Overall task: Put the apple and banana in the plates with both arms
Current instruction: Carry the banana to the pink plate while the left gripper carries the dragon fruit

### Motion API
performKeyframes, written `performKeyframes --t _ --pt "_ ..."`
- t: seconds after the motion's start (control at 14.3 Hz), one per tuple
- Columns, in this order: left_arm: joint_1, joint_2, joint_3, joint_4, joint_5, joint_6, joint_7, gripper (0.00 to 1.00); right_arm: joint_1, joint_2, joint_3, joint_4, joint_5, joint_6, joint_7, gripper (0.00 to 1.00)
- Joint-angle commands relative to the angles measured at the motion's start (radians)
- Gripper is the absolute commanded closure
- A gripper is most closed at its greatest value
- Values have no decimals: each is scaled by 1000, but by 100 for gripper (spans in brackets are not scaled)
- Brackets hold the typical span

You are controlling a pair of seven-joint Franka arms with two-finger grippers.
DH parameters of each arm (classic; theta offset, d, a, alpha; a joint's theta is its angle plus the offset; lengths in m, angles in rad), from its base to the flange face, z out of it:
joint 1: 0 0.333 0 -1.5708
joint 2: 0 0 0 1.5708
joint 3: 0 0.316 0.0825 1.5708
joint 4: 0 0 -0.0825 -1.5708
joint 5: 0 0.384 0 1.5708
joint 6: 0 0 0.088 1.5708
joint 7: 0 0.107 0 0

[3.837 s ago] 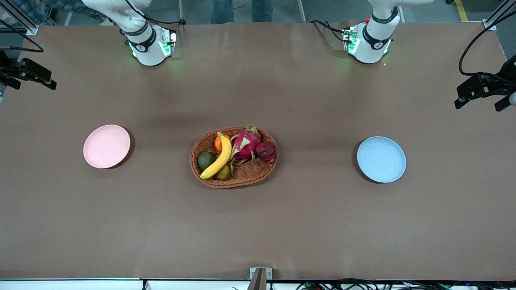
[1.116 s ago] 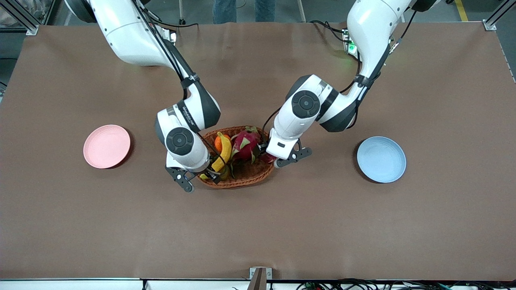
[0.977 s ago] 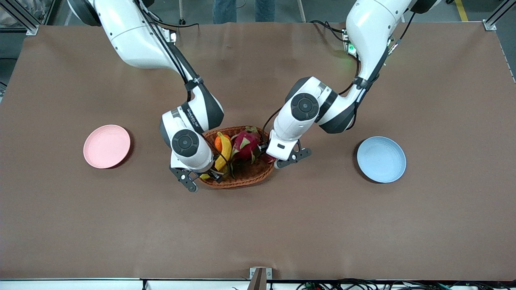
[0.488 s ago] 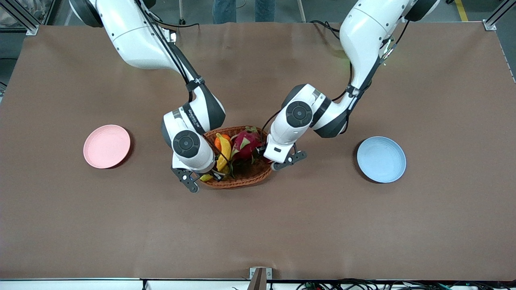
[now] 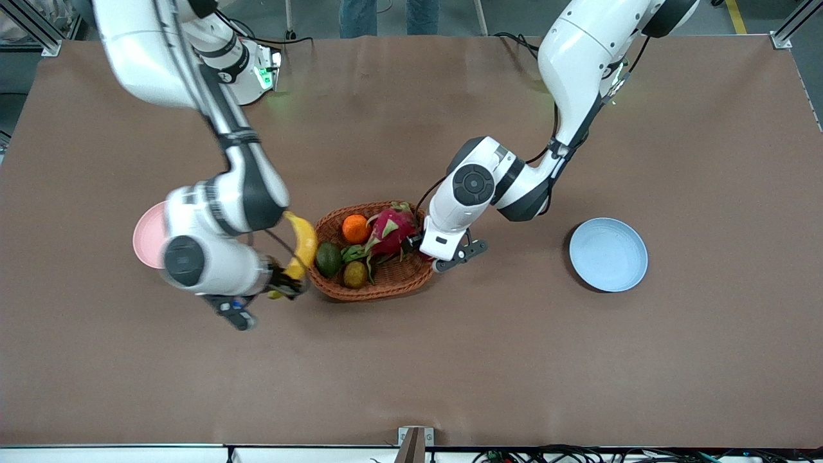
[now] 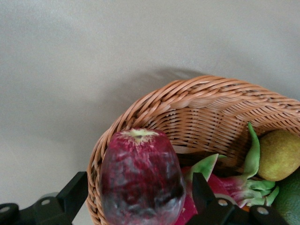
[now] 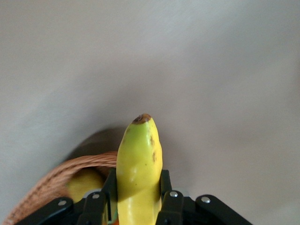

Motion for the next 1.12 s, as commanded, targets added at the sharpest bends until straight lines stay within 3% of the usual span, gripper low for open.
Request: performKeyframes --t 0.0,0.14,0.28,0.56,0.77,1.05 --pt "-13 7 8 11 -5 7 -18 21 -97 -109 16 -125 20 -20 -216 100" --pt "-13 10 7 13 -4 7 -45 46 -174 -184 16 -249 20 24 -374 100" --pt "-13 4 8 16 -4 5 -81 60 -247 -249 16 -404 20 115 -543 100" --pt "-4 -55 13 25 -2 -47 -85 64 -387 -300 18 -647 22 312 -825 100" --pt "28 -131 21 29 -2 -128 -73 65 -461 -295 19 -748 29 435 -965 100" --pt "160 -228 21 14 4 -269 77 65 -479 -283 19 -821 69 544 -1025 99"
